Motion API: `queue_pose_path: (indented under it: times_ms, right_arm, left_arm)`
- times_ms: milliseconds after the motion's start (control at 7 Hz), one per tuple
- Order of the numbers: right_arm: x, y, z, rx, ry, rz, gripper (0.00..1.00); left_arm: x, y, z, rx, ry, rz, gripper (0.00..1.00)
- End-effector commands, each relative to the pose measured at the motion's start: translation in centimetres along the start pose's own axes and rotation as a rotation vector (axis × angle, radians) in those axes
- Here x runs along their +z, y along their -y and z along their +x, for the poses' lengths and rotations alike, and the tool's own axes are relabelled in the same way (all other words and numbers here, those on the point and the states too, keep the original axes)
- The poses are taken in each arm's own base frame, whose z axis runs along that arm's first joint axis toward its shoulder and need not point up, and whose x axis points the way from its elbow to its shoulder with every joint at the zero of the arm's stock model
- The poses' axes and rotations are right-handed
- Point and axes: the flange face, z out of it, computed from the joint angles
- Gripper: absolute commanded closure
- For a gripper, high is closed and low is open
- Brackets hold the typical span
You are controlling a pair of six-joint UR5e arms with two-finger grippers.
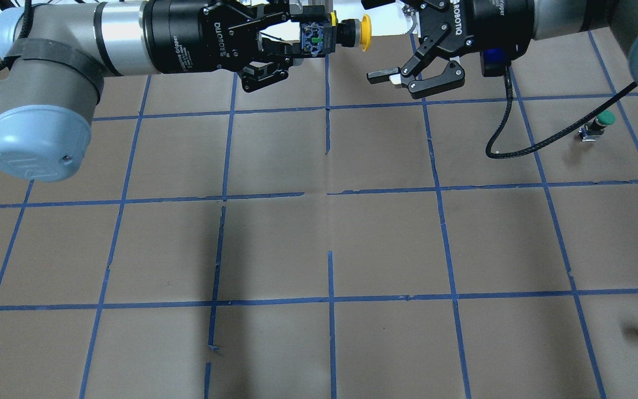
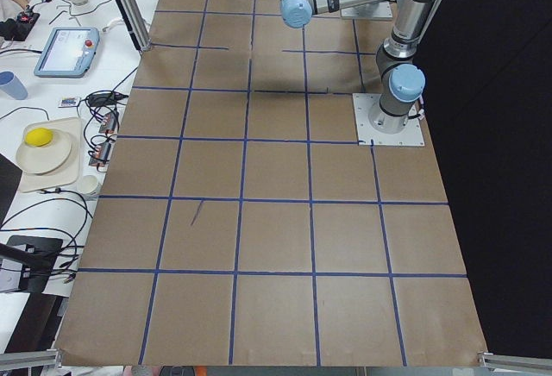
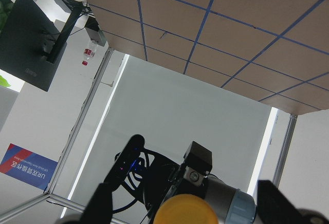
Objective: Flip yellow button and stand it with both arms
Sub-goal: 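Hold the yellow button out while the right gripper closes on it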
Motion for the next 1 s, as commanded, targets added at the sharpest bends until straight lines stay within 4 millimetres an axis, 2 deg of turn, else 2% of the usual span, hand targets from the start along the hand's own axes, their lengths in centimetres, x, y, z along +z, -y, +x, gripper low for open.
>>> queue_pose_path:
  times_ms: [0,429,571,714,857]
  right_arm:
    - [-0.05,-0.98,0.36,-0.005,0.002,0.0,0.01]
    - [-0.03,-1.29,0.52,0.006,0.002,0.0,0.03]
    - [-0.03,-1.29,0.52,0.006,0.002,0.0,0.11]
    - [-0.03,-1.29,0.52,0.006,0.002,0.0,0.27]
    - [-0.03,-1.29,0.52,0.004,0.002,0.0,0.47]
  left_arm:
    - [0.0,0.02,-0.02,-0.009,0.0,0.0,1.0]
    - [0.01,0.08,-0.1,-0.013,0.0,0.0,1.0]
    - [0.0,0.08,-0.01,-0.01,0.0,0.0,1.0]
    - [0.01,0.08,-0.08,-0.012,0.0,0.0,1.0]
    - [0.01,0.08,-0.1,-0.013,0.0,0.0,1.0]
